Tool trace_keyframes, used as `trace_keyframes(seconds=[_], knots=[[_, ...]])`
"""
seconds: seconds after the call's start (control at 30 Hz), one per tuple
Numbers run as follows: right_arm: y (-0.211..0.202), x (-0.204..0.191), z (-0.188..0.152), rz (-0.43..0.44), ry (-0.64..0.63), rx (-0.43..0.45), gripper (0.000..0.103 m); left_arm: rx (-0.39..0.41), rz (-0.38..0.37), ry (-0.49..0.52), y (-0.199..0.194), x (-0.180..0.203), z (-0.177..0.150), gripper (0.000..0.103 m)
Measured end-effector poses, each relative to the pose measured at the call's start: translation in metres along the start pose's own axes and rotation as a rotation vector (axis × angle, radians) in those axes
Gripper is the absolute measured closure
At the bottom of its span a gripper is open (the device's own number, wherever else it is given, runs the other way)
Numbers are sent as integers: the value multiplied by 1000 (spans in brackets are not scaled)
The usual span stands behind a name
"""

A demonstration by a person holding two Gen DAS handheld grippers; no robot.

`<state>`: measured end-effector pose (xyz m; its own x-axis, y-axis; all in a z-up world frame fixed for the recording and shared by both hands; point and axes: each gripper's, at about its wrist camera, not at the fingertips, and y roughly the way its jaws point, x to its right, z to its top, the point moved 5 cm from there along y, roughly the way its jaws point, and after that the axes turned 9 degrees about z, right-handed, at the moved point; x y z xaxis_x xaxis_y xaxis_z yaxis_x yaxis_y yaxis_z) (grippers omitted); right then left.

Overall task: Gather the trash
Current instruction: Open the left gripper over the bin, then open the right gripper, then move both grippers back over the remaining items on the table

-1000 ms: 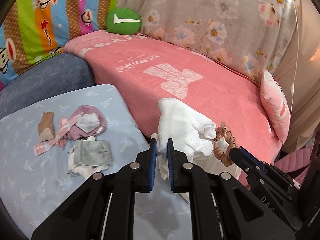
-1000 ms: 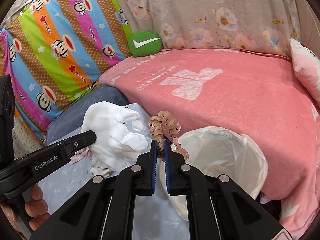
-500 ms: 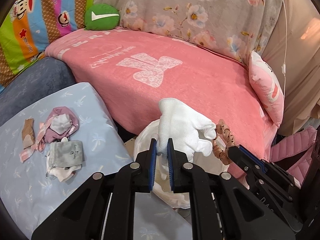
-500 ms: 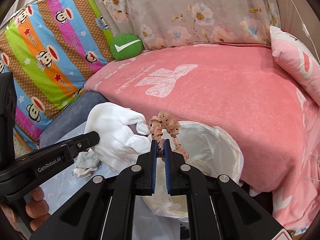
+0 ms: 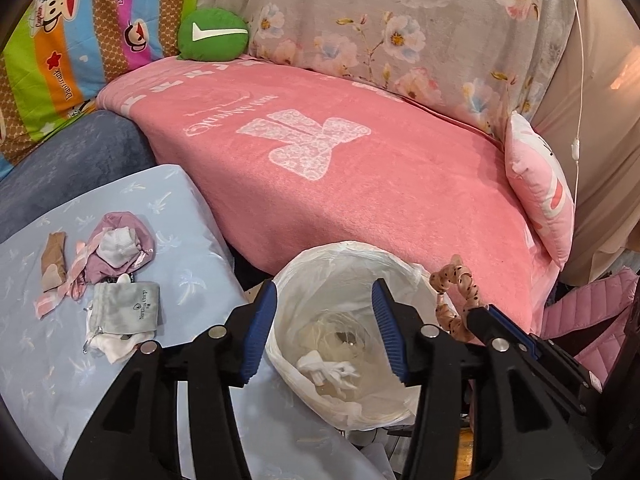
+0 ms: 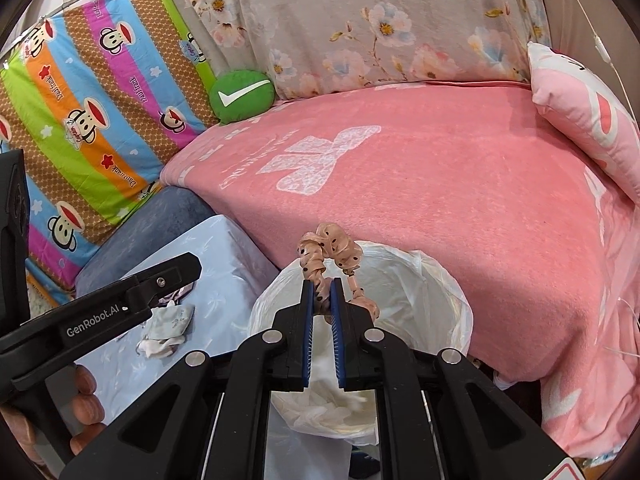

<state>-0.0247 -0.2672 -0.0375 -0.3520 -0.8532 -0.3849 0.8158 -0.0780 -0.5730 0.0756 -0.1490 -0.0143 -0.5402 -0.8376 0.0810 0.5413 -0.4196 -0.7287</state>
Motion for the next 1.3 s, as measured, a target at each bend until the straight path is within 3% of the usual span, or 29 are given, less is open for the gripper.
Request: trace_keyframes(seconds=[0.13,0.8,1.3], knots=[[1,-3,-1,1,4,3,86,0,14,-1,1,-4,-1,55],[7,-23,-6,23,-35,-21,80,-18,29,-33,-1,-25,-10,55],[23,-54,-16,57,-91,-60,74,-39,75,-110,-1,-64,-20,43]])
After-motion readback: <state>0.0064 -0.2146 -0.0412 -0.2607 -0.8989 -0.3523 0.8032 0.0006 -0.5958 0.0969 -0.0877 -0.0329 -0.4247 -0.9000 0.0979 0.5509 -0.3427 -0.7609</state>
